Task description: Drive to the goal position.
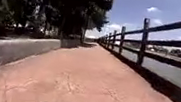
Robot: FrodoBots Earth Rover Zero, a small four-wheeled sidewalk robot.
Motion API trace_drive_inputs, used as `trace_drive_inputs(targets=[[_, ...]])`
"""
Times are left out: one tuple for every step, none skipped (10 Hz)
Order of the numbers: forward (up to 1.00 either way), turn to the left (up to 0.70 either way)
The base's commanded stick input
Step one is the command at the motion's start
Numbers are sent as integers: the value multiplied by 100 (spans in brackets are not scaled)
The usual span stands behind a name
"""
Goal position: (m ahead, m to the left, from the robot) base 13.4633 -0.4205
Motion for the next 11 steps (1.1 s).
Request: trace_drive_inputs(targets=[[70,0],[70,0],[70,0],[70,0],[70,0],[70,0],[70,0],[70,0],[70,0],[70,0],[70,0]])
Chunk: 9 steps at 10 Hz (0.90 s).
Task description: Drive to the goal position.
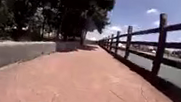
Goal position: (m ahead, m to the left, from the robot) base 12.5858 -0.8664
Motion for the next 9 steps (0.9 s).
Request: trace_drive_inputs(targets=[[70,0],[70,0],[70,0],[70,0],[70,0],[70,0],[70,0],[70,0],[70,0]])
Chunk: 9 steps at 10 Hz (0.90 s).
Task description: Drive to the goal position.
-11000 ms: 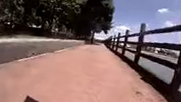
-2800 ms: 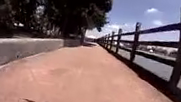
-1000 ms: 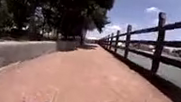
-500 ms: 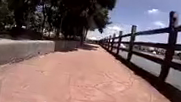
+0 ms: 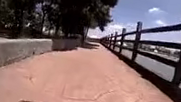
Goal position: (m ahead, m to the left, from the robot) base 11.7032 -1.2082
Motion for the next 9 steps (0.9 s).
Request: trace_drive_inputs(targets=[[70,0],[70,0],[70,0],[70,0],[70,0],[70,0],[70,0],[70,0],[70,0]])
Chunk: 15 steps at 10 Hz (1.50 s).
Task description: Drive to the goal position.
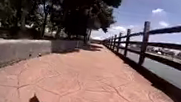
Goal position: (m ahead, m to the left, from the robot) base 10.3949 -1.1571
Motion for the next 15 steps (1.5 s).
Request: trace_drive_inputs(targets=[[70,0],[69,0],[69,0],[70,0],[70,0],[70,0],[70,0],[70,0],[70,0],[70,0],[70,0],[70,0],[70,-35],[70,-35],[70,-35]])
